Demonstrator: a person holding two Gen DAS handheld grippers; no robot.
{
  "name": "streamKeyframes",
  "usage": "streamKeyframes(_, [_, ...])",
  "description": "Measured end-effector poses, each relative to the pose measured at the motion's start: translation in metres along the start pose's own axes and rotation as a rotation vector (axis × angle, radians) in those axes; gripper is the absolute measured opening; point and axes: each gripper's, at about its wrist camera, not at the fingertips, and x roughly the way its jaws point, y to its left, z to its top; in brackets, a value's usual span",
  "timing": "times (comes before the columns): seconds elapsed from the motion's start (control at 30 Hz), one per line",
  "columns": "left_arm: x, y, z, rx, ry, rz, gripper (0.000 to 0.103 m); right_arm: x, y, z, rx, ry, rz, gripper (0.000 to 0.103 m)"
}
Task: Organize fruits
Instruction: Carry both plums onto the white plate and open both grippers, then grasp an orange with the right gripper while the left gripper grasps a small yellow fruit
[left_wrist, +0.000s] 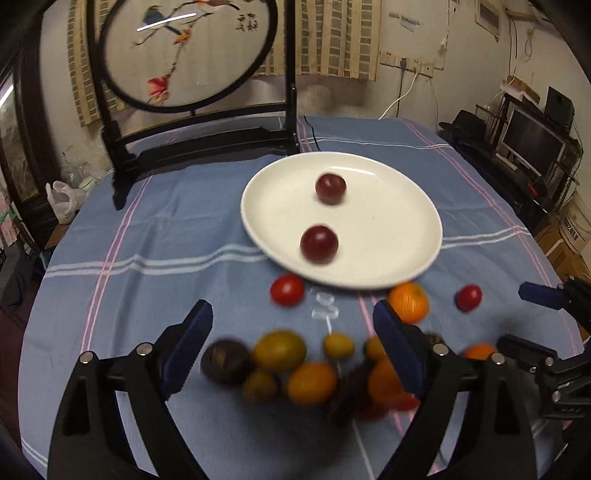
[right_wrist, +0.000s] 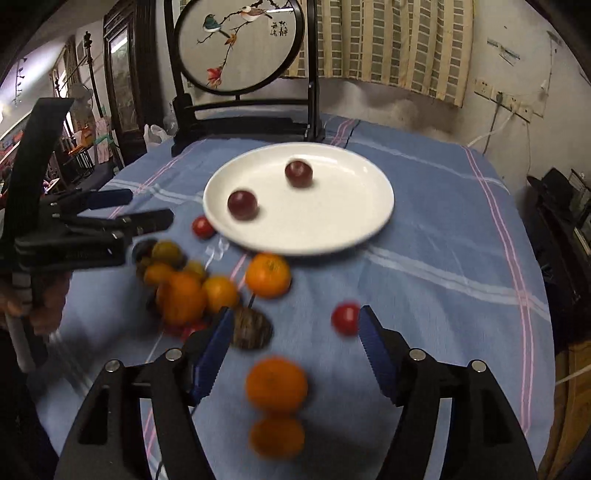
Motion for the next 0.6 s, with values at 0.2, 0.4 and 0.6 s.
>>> streamKeyframes(0.2, [-0.023, 0.010, -0.062, -0.065, 0.029, -0.023, 0.089, -0.005, 0.009, -0.052, 0.055, 0.056, -0.011, 0.070])
streamKeyframes(0.4, [-0.023, 0.018, -0.101, -0.127, 0.091, -0.064, 0.089, 0.006, 0.015, -0.069, 0.095, 0.085, -0.015, 0.070])
streamKeyframes(0.6, [-0.015, 0.023, -0.116, -0.128, 0.128, -0.044, 0.089, 0.023, 0.022, -0.070, 0.072, 0.104, -0.049, 0.041])
